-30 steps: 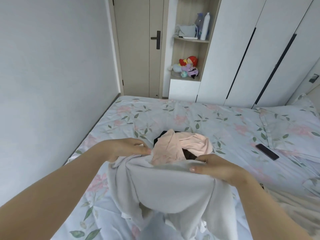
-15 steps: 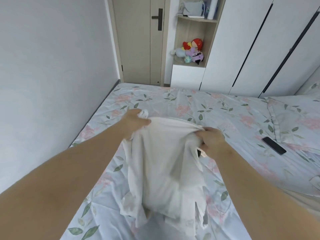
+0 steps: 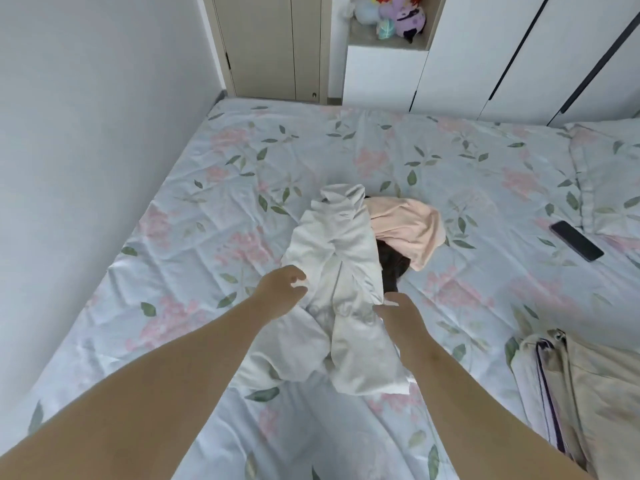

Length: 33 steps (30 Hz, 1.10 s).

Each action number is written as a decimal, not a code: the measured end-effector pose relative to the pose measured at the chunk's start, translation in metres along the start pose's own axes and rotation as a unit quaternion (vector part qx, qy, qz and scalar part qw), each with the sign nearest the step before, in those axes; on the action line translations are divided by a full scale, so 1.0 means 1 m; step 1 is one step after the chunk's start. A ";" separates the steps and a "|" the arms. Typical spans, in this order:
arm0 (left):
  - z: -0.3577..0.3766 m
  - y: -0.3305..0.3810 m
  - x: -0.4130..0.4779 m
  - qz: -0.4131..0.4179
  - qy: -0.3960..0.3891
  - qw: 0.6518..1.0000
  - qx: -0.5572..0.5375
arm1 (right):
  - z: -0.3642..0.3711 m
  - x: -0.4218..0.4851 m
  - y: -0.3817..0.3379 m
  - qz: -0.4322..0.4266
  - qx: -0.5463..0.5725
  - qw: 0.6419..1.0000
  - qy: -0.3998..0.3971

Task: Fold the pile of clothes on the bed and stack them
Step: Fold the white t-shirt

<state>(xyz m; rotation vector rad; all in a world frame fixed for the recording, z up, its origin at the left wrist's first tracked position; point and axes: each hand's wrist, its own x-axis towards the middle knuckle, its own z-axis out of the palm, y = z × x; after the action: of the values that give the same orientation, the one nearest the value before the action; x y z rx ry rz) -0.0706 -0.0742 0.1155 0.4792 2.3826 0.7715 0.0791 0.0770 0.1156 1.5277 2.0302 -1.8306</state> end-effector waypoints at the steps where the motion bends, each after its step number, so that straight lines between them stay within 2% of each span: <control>1: 0.015 -0.014 0.000 -0.009 -0.030 0.999 0.019 | 0.003 0.006 0.020 0.020 -0.016 1.000 -0.003; 6: 0.083 -0.074 0.006 -0.034 -0.127 0.986 0.102 | 0.017 0.030 0.108 0.133 -0.056 0.989 -0.021; 10: 0.127 -0.106 0.015 -0.048 -0.159 0.977 0.130 | 0.019 0.051 0.161 0.199 -0.050 0.978 0.023; 13: 0.154 -0.120 0.025 -0.039 -0.171 0.976 0.130 | 0.018 0.069 0.185 0.253 0.012 0.964 0.080; 17: 0.182 -0.132 0.036 -0.037 -0.149 0.982 0.111 | 0.014 0.087 0.203 0.329 0.129 0.923 0.149; 19: 0.188 -0.136 0.037 -0.031 -0.127 0.984 0.123 | 0.013 0.094 0.208 0.318 0.180 0.920 0.141; 23: 0.188 -0.128 0.031 -0.004 -0.130 0.982 0.136 | 0.008 0.096 0.200 0.259 0.191 0.938 0.129; 30: 0.162 -0.052 0.009 0.186 -0.122 0.965 0.139 | -0.014 0.049 0.119 0.067 0.216 0.973 0.043; 33: 0.136 -0.009 -0.008 0.233 -0.120 0.959 0.111 | -0.024 0.018 0.077 0.011 0.204 0.979 -0.003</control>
<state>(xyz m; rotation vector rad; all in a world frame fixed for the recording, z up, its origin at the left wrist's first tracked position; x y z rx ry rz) 0.0194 -0.0285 0.0232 1.1894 2.1560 0.5959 0.1324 0.0940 0.0549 1.6100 1.6983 -2.3478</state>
